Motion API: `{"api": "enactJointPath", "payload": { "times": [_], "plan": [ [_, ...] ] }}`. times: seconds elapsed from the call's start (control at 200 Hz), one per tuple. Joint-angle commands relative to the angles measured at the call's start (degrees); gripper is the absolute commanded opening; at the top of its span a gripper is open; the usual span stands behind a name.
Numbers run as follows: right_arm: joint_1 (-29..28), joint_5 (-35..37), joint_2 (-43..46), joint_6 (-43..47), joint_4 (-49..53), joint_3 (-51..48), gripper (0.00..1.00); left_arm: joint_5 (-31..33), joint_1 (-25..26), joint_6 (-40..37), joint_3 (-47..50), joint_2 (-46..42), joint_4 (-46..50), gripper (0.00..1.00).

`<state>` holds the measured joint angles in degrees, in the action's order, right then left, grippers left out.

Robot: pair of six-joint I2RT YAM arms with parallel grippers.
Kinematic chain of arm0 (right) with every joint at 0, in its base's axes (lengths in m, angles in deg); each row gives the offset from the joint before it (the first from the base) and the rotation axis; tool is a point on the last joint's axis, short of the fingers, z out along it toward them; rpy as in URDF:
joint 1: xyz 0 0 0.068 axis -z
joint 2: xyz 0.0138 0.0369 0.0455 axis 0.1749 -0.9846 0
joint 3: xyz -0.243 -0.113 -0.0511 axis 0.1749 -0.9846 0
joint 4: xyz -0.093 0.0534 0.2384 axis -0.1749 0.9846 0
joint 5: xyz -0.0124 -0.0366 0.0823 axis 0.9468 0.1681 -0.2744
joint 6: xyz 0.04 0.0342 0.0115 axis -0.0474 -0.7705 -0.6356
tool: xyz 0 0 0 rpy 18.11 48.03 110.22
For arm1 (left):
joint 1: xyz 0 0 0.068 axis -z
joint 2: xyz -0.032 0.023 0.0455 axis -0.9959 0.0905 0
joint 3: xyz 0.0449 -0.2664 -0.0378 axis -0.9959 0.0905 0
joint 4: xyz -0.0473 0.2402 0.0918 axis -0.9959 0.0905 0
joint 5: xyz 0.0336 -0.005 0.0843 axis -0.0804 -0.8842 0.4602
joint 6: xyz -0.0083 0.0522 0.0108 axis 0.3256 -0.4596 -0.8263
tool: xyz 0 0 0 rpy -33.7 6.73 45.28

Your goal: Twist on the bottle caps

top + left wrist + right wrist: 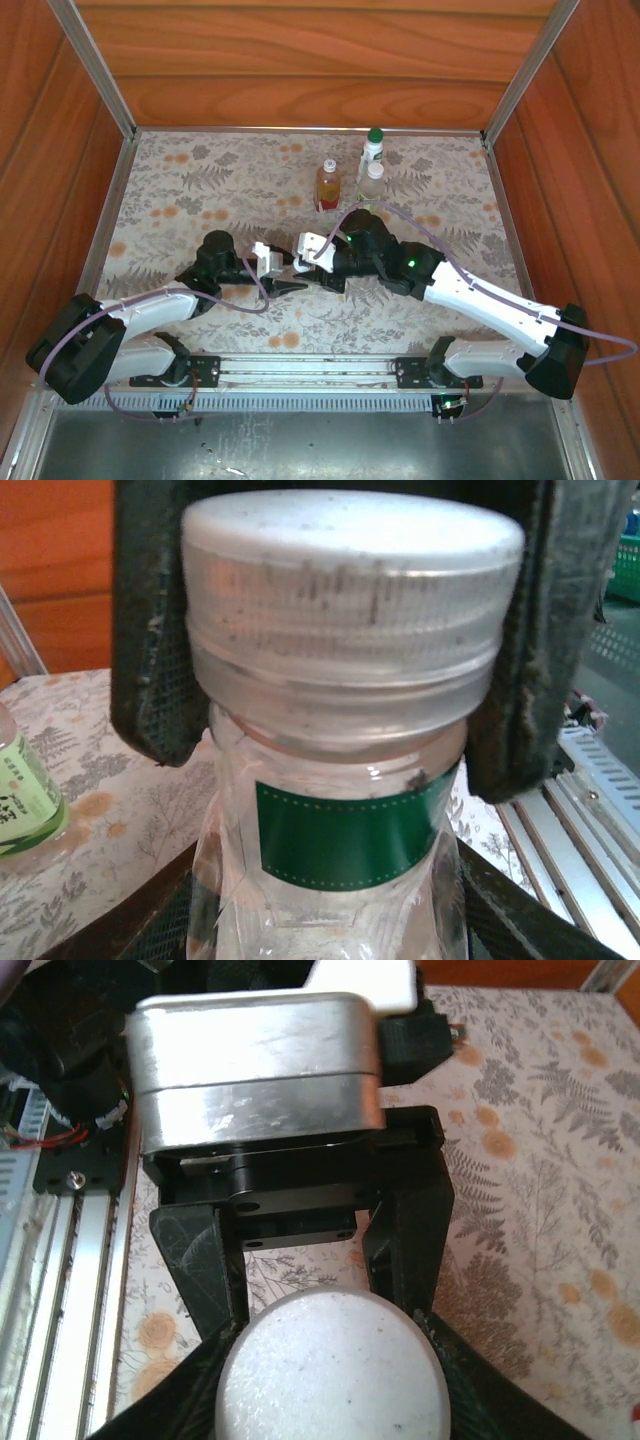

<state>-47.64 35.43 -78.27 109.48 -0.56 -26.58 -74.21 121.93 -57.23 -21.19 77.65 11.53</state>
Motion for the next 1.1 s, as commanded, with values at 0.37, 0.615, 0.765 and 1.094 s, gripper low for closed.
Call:
{"api": "enactJointPath", "payload": {
  "times": [0.37,0.615,0.765,1.094],
  "plan": [
    [2.74,12.27,0.29,-14.31,-21.25,-9.27,0.24,19.54,-0.40,4.79,5.38,-4.12,1.21,0.95],
    [6.97,12.71,-3.16,-15.88,-28.17,-13.89,0.25,31.43,-0.47,10.42,11.64,-13.52,3.41,1.00],
    [8.89,11.89,-6.97,-16.32,-31.60,-15.12,0.25,33.81,-0.45,11.64,12.70,-16.14,5.54,1.00],
    [9.33,11.69,-12.53,-16.19,-34.28,-16.35,0.38,40.85,-0.41,12.66,11.81,-16.49,8.10,1.00]
  ]
}}
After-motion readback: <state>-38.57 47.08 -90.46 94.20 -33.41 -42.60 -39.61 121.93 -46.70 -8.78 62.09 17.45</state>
